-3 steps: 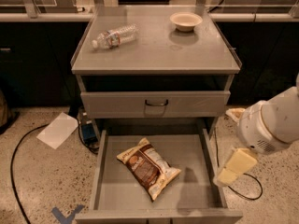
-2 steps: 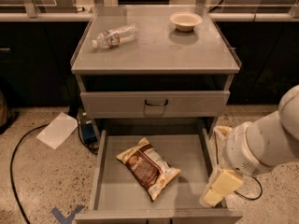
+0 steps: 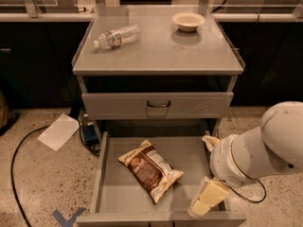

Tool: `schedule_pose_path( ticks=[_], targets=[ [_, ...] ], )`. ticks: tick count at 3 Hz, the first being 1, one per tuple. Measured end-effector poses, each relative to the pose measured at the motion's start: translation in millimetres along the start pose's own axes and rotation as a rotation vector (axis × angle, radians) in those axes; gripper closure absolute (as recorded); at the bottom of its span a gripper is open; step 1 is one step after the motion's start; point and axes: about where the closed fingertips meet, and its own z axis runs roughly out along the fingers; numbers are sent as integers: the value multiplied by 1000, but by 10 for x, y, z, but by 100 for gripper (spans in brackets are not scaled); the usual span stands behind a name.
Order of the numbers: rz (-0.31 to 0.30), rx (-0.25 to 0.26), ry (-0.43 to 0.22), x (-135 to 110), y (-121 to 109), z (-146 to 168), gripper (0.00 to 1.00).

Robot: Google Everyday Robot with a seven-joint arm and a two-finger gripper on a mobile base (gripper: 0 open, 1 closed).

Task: Pick brown chip bag from middle drawer and place on counter

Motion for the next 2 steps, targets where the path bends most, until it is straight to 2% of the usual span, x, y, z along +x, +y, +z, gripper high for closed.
schedule_pose_path(
  ticks=[1, 2],
  targets=[
    [3, 23, -22, -5, -81, 225, 0],
    [-17, 35, -58, -79, -277, 634, 0]
  ],
)
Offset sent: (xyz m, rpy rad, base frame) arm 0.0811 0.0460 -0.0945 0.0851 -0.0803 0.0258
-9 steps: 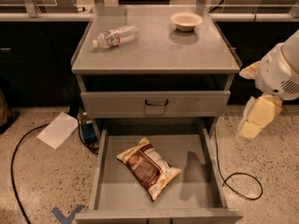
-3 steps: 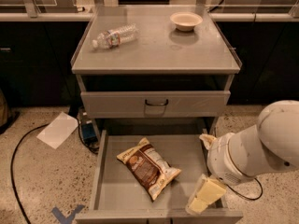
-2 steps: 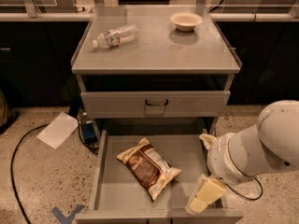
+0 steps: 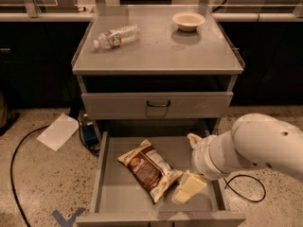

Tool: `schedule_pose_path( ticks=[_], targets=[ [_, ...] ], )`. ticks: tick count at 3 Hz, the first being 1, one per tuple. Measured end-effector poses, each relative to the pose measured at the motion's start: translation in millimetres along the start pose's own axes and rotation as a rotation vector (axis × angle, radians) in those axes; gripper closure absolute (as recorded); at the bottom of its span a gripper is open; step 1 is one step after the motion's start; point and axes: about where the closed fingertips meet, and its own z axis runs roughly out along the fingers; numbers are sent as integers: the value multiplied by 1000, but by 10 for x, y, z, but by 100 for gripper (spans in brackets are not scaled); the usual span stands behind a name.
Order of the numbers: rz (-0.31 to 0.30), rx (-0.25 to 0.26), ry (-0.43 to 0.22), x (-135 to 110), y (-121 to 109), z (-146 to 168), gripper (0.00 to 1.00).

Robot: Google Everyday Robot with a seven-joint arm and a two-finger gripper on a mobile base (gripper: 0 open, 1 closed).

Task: Pick brown chip bag from middle drawer and place on counter

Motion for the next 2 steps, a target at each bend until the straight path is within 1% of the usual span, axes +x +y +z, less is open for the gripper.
schedule_pose_path(
  ticks=[1, 2],
  targets=[
    [-10, 20, -24, -49, -277, 430, 0],
    [4, 5, -14, 28, -470, 827, 0]
  ],
)
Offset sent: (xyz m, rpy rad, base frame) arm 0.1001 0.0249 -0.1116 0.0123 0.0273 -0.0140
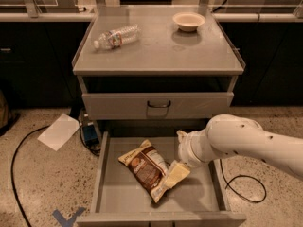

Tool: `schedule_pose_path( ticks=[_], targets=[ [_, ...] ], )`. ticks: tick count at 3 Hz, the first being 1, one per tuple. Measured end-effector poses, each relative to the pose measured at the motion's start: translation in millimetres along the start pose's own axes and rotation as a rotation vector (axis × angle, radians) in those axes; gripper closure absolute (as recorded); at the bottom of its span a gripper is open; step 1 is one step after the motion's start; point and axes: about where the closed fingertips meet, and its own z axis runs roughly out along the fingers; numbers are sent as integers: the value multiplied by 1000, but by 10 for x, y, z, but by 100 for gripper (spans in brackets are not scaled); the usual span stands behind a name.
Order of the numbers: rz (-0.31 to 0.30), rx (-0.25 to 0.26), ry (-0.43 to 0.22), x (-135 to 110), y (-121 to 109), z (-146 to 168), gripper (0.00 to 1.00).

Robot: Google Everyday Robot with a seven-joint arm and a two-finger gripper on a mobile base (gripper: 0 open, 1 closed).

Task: Pick brown chip bag from middle drawer and place on counter

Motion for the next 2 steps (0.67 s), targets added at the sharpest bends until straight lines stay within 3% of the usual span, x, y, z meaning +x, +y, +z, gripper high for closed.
schedule_pose_path(
  ticks=[1, 2],
  targets=[
    [73, -53, 20, 268, -7, 527, 0],
    [73, -53, 20, 268, -7, 527, 0]
  ],
)
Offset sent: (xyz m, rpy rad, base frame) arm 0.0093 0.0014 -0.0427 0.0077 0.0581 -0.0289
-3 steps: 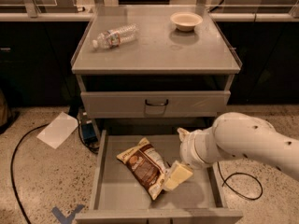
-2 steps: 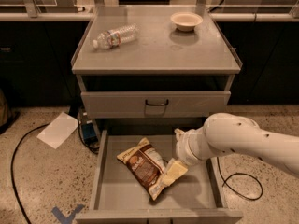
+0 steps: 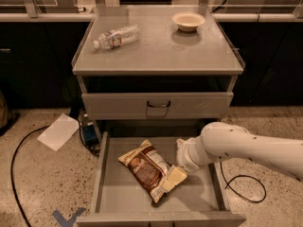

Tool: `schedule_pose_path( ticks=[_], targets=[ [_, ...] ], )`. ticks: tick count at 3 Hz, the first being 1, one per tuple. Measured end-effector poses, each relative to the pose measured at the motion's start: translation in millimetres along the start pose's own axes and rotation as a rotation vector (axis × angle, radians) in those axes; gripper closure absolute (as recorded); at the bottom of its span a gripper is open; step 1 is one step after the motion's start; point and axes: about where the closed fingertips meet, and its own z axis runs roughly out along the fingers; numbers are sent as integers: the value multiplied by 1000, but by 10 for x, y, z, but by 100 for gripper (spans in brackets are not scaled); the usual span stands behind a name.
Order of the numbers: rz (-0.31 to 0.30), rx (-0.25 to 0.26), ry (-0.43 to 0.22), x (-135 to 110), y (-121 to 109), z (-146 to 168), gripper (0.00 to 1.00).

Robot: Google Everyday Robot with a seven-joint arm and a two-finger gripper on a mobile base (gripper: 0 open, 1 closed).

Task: Pick brown chip bag from middle drawer and place on counter

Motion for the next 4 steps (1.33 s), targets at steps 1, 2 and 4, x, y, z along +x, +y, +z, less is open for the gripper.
schedule_pose_path(
  ticks=[1, 2, 4],
  targets=[
    [-19, -1, -30, -56, 41, 266, 0],
    [-93, -27, -71, -269, 190, 805, 0],
    [-151, -75, -59, -300, 330, 1722, 0]
  ],
)
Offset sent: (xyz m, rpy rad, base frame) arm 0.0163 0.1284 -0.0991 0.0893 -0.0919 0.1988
